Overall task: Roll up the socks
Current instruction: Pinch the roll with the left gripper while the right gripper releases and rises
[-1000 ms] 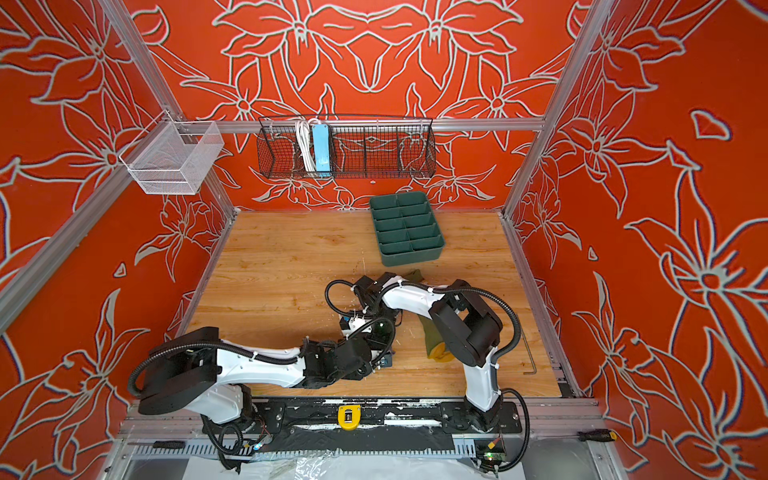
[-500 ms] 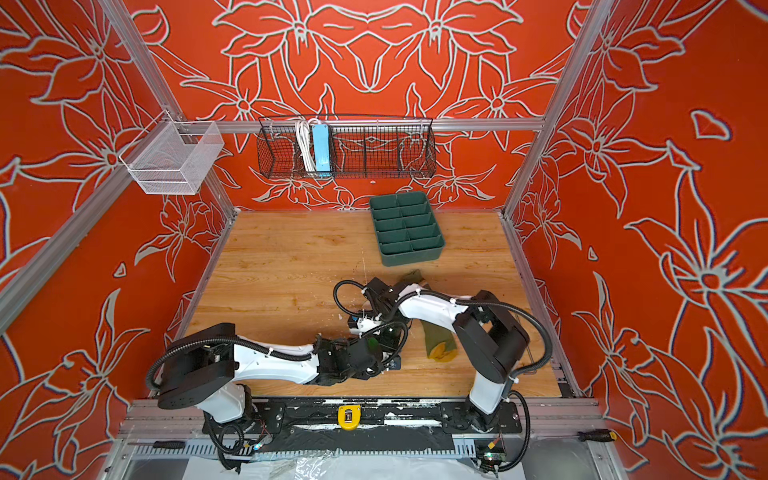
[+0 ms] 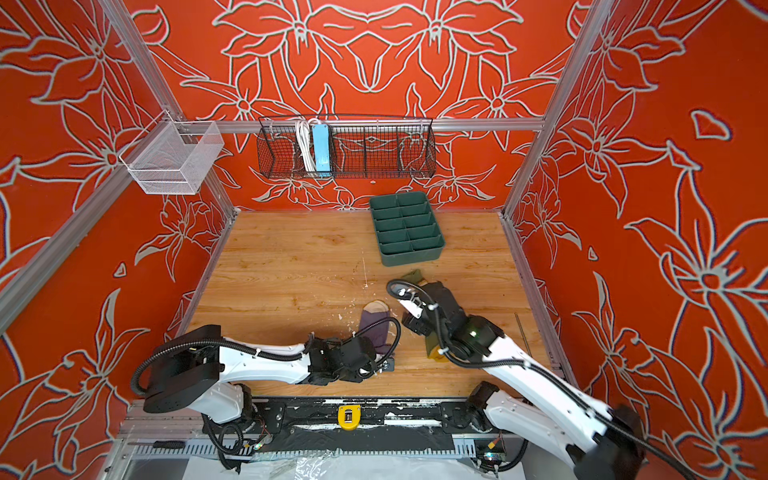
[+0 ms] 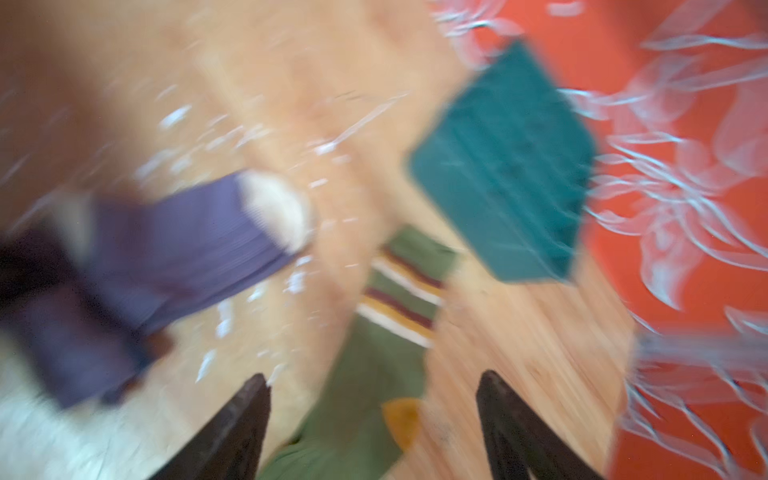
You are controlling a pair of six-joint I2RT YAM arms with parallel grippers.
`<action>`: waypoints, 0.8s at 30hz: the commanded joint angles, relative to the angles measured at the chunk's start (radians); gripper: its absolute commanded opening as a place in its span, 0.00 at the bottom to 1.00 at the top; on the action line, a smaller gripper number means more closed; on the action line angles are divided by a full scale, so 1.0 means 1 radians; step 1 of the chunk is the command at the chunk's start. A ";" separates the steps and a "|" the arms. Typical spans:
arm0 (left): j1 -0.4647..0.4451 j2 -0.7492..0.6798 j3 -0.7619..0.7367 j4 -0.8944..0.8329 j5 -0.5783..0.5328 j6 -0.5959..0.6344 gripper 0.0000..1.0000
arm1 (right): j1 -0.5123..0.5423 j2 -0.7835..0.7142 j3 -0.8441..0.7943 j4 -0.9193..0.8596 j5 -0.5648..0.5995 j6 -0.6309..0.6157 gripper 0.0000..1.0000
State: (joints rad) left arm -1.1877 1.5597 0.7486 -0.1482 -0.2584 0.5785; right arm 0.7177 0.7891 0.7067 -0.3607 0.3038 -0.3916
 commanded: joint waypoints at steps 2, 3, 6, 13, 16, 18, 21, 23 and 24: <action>0.002 0.035 0.072 -0.084 0.141 -0.048 0.00 | -0.007 -0.215 0.010 0.164 0.220 0.060 0.90; 0.003 0.042 0.081 -0.070 0.170 -0.055 0.00 | -0.006 -0.253 0.015 0.165 0.203 0.055 0.90; 0.018 0.077 0.126 -0.061 0.318 -0.093 0.00 | -0.006 -0.293 0.059 0.068 0.157 0.046 0.89; 0.131 0.248 0.205 -0.139 0.572 -0.271 0.00 | -0.006 -0.212 0.107 -0.193 0.138 -0.007 0.81; 0.168 0.260 0.179 -0.117 0.647 -0.308 0.00 | -0.006 -0.228 0.100 -0.199 0.134 -0.023 0.81; 0.191 0.267 0.172 -0.120 0.707 -0.323 0.00 | -0.007 -0.239 0.098 -0.215 0.117 -0.048 0.81; 0.217 0.290 0.185 -0.163 0.747 -0.321 0.00 | -0.004 -0.242 0.088 -0.297 0.027 -0.125 0.76; 0.231 0.301 0.186 -0.178 0.767 -0.315 0.00 | -0.003 -0.245 0.089 -0.401 -0.094 -0.168 0.72; 0.238 0.304 0.184 -0.181 0.765 -0.315 0.00 | -0.003 -0.250 0.092 -0.469 -0.196 -0.202 0.69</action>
State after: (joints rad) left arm -0.9600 1.7950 0.9688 -0.1795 0.4786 0.2825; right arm 0.7128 0.5434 0.8047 -0.6430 0.3191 -0.4931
